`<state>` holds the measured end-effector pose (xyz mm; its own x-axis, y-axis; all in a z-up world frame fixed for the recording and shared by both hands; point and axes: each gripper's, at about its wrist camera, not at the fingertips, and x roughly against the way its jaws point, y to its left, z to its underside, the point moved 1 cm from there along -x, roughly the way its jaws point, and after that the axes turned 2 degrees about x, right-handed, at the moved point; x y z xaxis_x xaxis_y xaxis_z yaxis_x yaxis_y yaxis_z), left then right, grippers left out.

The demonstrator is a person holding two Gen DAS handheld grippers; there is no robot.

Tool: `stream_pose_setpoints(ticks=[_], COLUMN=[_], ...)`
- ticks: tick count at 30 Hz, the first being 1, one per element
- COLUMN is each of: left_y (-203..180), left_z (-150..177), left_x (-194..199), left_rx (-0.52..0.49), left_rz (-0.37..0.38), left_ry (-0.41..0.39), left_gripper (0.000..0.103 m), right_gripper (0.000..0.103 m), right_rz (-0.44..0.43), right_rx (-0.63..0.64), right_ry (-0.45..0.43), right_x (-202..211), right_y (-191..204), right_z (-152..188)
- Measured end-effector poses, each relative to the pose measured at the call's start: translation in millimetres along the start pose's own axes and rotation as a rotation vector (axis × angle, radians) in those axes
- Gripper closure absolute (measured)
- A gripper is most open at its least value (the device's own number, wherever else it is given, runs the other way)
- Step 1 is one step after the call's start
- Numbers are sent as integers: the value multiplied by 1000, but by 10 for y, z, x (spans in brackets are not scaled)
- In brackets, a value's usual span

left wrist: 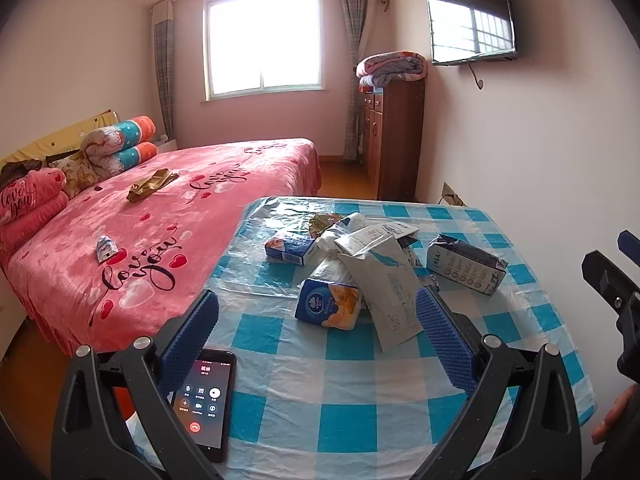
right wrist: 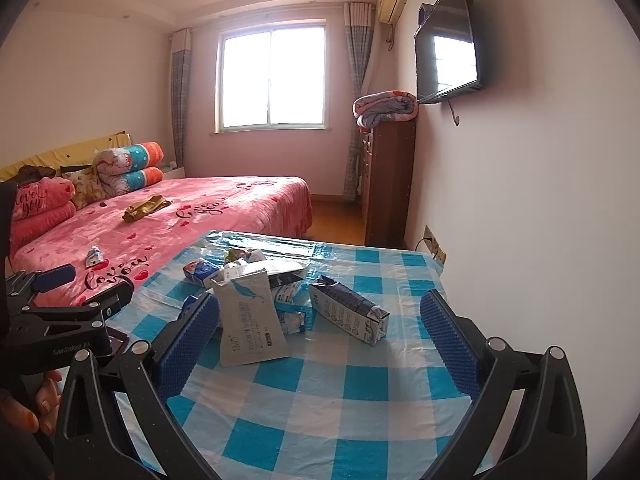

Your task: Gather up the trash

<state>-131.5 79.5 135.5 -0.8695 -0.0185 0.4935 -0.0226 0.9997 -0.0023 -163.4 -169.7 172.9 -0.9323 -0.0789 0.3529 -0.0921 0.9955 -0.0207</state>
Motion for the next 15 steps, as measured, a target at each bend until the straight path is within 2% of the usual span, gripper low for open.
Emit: stream_pose_setpoints(ticks=[8, 15], left_y=[41, 177], left_z=[13, 94], left_x=[12, -70], left_rx=[12, 47], left_rz=[-9, -22], left_ry=[4, 27], left_gripper=[4, 4], right_gripper=[4, 4], right_rz=[14, 29], right_rx=[5, -41], right_ry=[30, 47], right_x=[-35, -73], right_y=[-25, -219], right_z=[81, 203])
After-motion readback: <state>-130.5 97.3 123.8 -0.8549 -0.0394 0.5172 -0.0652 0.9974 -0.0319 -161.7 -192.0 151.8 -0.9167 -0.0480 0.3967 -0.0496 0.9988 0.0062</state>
